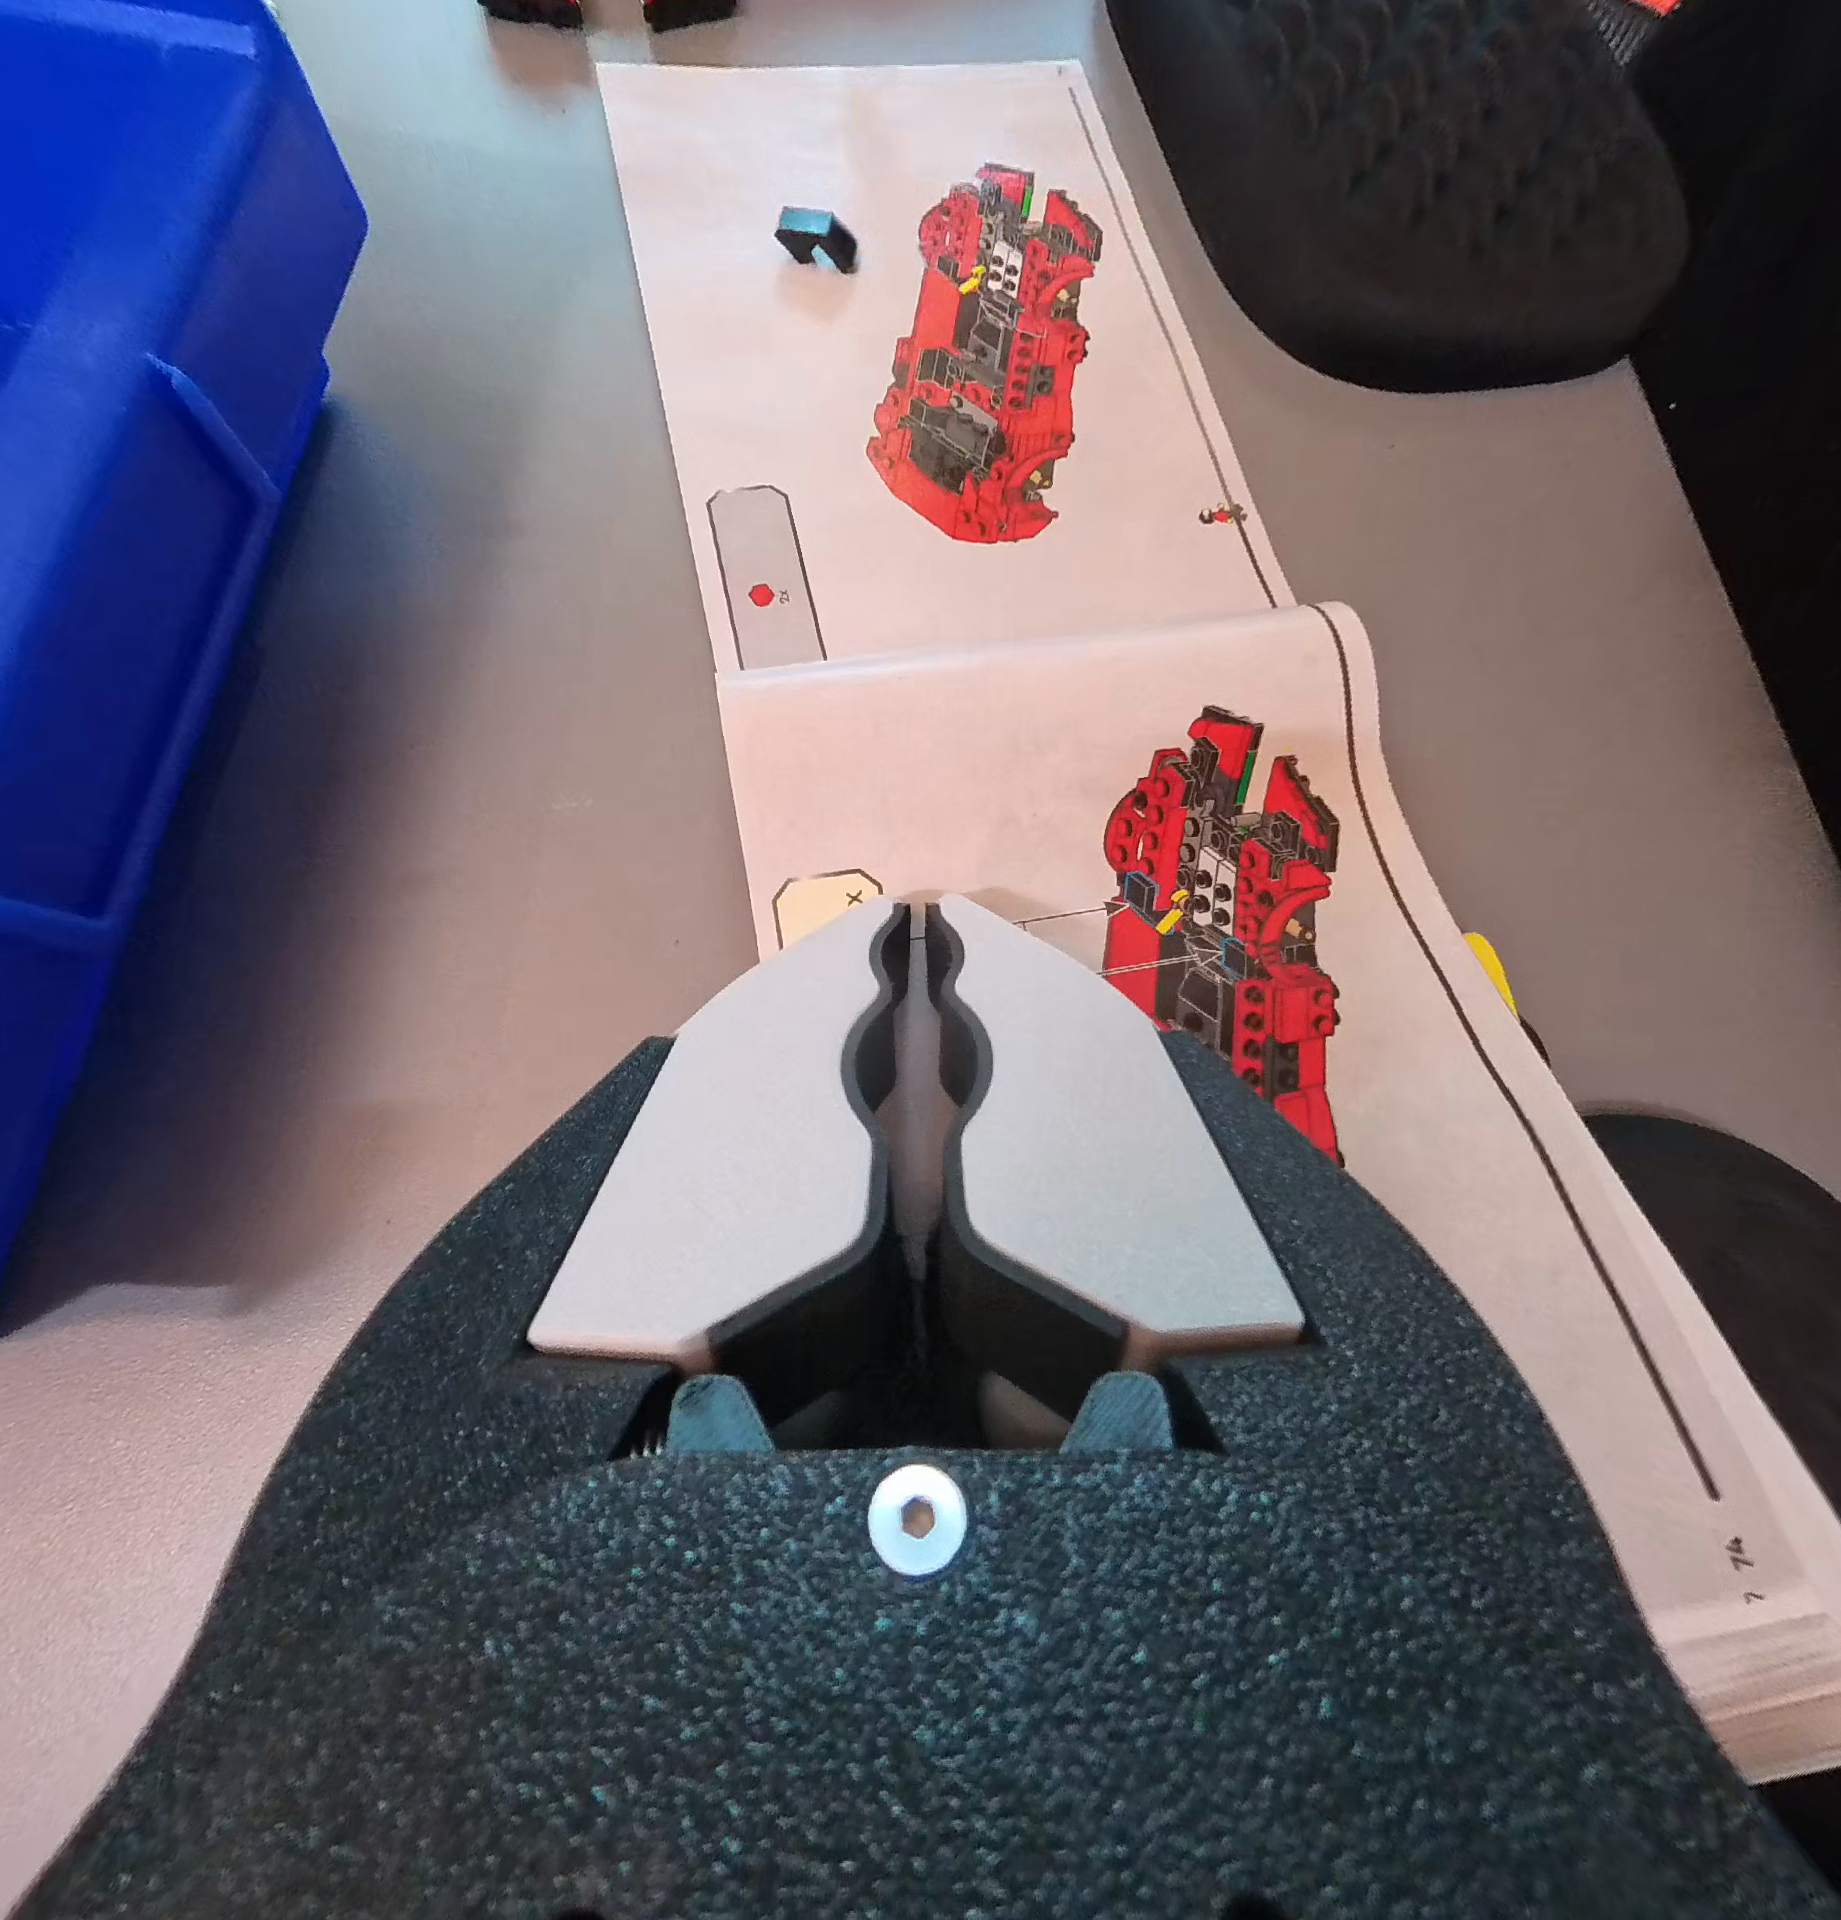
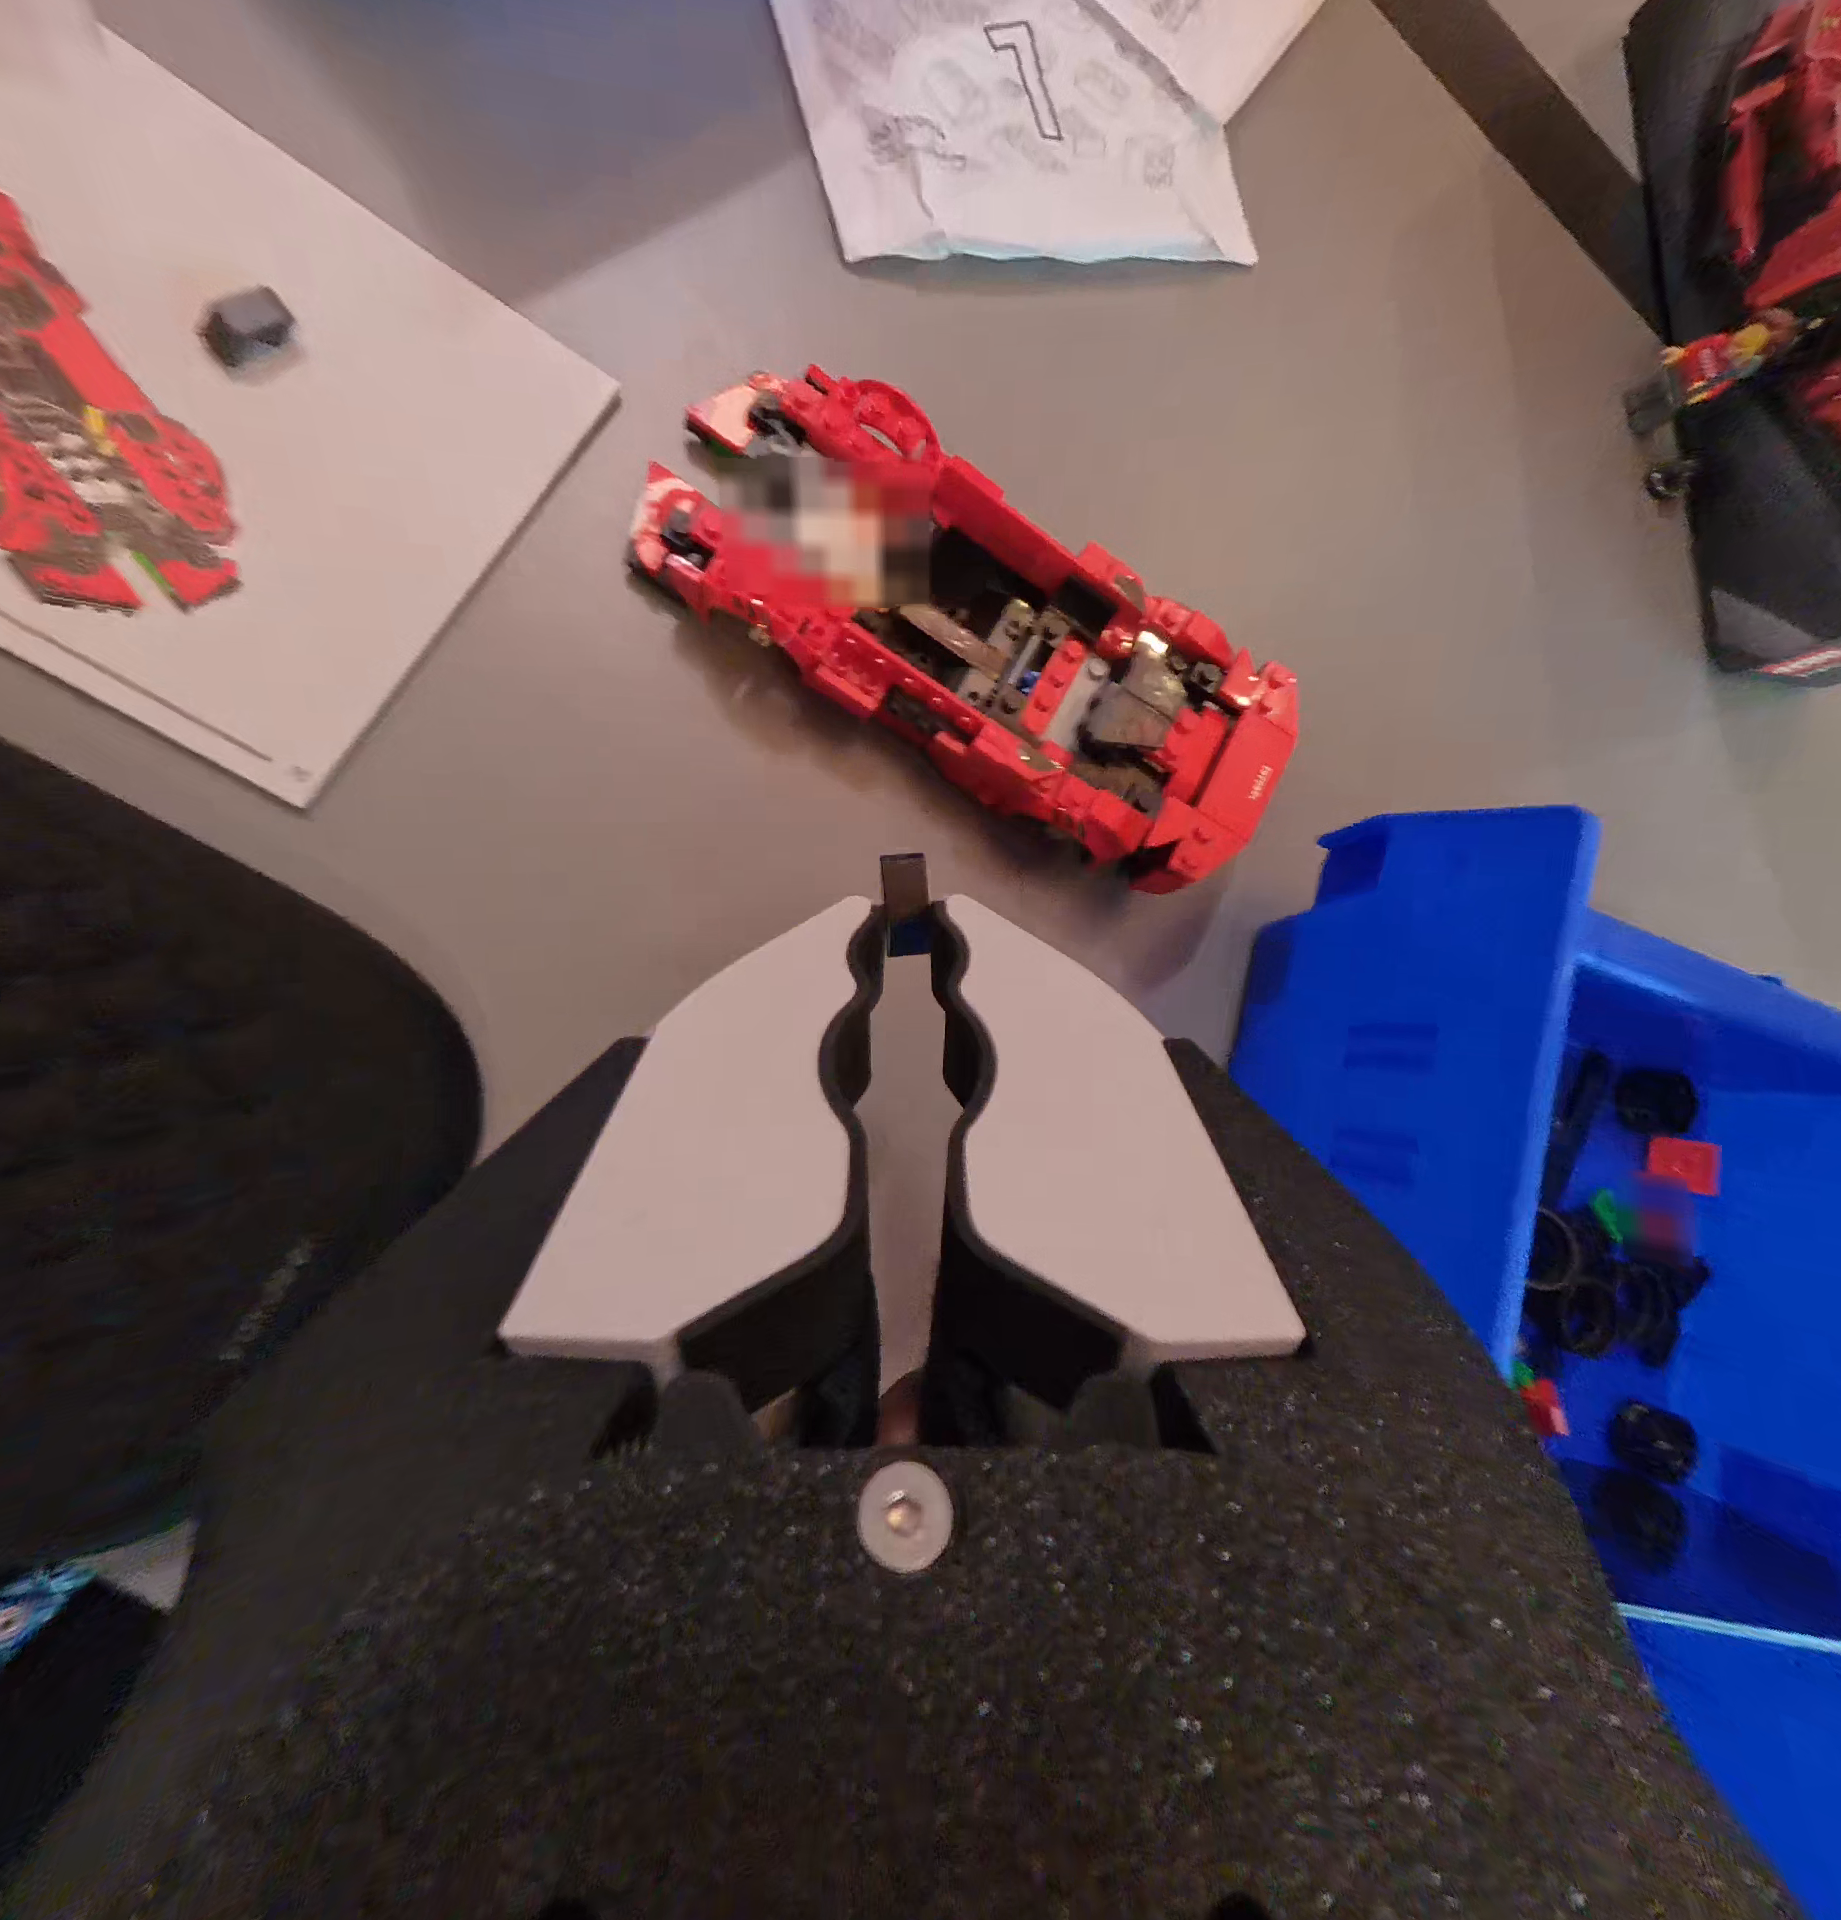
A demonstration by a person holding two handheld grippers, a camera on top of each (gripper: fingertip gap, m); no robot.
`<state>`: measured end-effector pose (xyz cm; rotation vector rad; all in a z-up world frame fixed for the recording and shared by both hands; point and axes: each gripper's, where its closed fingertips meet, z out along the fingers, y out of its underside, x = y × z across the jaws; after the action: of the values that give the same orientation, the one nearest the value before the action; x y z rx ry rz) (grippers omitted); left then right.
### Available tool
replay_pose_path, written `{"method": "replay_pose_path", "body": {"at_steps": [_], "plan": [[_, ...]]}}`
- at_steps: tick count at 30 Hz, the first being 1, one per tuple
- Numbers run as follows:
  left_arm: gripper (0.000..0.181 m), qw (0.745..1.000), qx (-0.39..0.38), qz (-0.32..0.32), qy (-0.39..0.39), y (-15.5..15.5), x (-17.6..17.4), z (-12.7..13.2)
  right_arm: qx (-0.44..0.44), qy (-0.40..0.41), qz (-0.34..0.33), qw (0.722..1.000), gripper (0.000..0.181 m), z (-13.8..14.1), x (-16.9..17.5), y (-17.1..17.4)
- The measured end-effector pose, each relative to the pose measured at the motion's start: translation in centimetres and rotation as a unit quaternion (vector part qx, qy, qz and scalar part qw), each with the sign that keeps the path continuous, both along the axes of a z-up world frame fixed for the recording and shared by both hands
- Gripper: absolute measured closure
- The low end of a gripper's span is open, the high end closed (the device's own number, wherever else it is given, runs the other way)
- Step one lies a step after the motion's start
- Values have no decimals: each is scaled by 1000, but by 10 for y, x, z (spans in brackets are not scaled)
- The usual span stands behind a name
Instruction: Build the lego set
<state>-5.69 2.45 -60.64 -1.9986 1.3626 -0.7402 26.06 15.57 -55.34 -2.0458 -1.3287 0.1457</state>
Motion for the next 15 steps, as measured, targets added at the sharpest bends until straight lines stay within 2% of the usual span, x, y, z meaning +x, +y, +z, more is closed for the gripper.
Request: {"method": "replay_pose_path", "body": {"at_steps": [1,9,15], "plan": [[179,1000,-1,1,2,0,0,0,9,-10,-7,1000,173,0,3,5],[178,1000,7,6,19,2,2,0,63,-92,-164,980,173,-13,45,60],[178,1000,7,11,8,3,2,1,78,-123,-204,968,173,-32,51,78]]}}
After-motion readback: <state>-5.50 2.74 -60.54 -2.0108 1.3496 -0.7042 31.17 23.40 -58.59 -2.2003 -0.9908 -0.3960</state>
